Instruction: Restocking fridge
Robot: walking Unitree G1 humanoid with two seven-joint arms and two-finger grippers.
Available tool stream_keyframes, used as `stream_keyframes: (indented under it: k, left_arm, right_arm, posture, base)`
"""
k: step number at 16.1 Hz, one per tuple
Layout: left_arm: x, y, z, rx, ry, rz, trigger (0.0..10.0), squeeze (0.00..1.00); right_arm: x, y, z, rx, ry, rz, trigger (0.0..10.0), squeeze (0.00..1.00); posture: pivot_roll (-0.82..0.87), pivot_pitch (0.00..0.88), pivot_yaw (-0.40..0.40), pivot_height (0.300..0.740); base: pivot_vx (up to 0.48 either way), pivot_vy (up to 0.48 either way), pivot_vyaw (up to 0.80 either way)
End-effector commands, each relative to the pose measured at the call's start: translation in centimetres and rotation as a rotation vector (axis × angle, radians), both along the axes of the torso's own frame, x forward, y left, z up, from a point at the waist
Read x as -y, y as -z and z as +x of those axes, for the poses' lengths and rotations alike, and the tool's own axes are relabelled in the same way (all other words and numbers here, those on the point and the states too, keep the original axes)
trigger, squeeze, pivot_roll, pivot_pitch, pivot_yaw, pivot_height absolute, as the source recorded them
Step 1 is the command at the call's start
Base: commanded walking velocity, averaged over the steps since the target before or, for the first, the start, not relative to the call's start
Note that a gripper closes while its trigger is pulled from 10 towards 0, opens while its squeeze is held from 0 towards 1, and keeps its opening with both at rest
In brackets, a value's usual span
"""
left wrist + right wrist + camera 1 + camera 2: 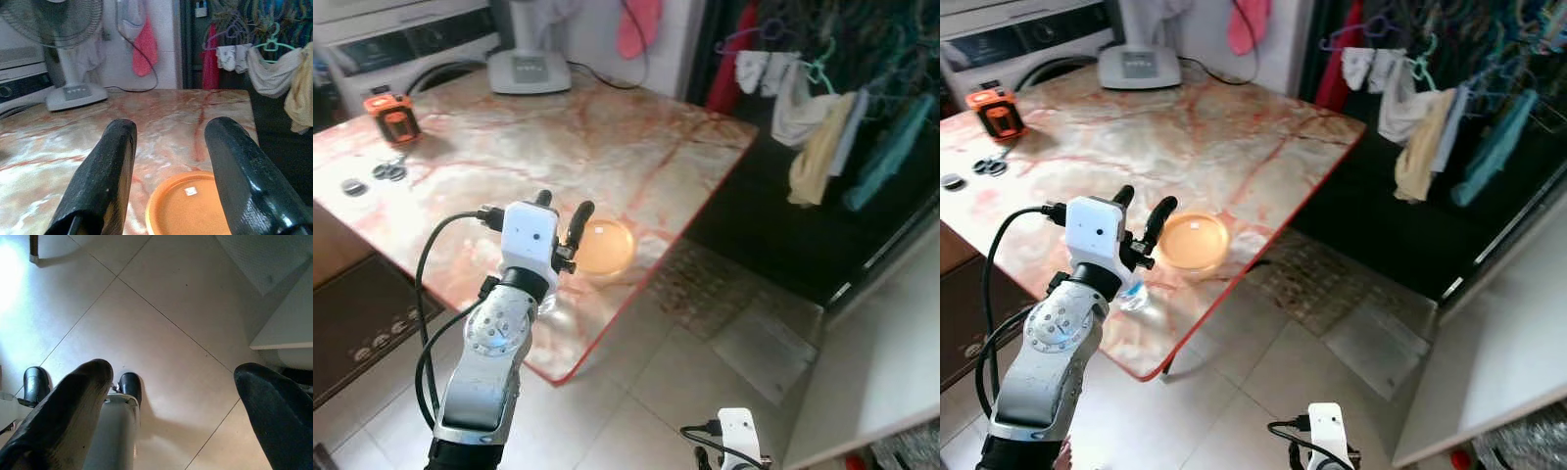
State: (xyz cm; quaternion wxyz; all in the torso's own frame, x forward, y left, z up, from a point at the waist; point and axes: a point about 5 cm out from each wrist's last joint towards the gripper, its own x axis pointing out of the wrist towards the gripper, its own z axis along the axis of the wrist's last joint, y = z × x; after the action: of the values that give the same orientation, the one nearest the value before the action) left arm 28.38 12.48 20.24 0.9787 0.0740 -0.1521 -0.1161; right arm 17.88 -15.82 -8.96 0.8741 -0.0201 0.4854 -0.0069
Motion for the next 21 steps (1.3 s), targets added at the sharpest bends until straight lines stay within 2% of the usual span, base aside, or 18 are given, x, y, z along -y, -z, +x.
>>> stream_keyframes:
  k: [1,8,11,14,21]
  left_arm:
    - [0.3,-0.6,-0.2,0.016,0.01,-0.011,10.0,0.0]
    - [-0.4,-3.4,-0.1,0.125,-0.056,-0.066,10.0,0.0]
    - [-0.5,-3.3,-0.1,0.123,-0.06,-0.065,10.0,0.0]
    - [-0.5,-3.6,0.0,0.138,-0.065,-0.068,10.0,0.0]
    - [-0.4,-3.6,0.0,0.137,-0.062,-0.07,10.0,0.0]
  right_arm:
    - [0.2,0.1,-0.3,-0.007,0.011,-0.007,10.0,0.0]
    - [0.3,0.1,-0.2,-0.001,0.021,-0.003,10.0,0.0]
    - [0.3,0.1,-0.3,-0.003,0.023,-0.004,10.0,0.0]
    - [0.3,0.1,-0.3,-0.005,0.017,-0.008,10.0,0.0]
    - [0.3,0.1,-0.3,0.004,0.014,-0.012,10.0,0.0]
  posture:
    - [-0.03,0.024,-0.061,0.74]
    - [-0.03,0.027,-0.066,0.74]
    - [-0.03,0.024,-0.063,0.74]
    - [-0.03,0.024,-0.061,0.74]
    - [-0.04,0.022,-0.063,0.74]
  base:
    - [0.0,0.0,0.0]
    - [0.0,0.0,0.0]
    - [0.0,0.0,0.0]
    - [0.0,0.0,-0.69]
    - [0.0,0.0,0.0]
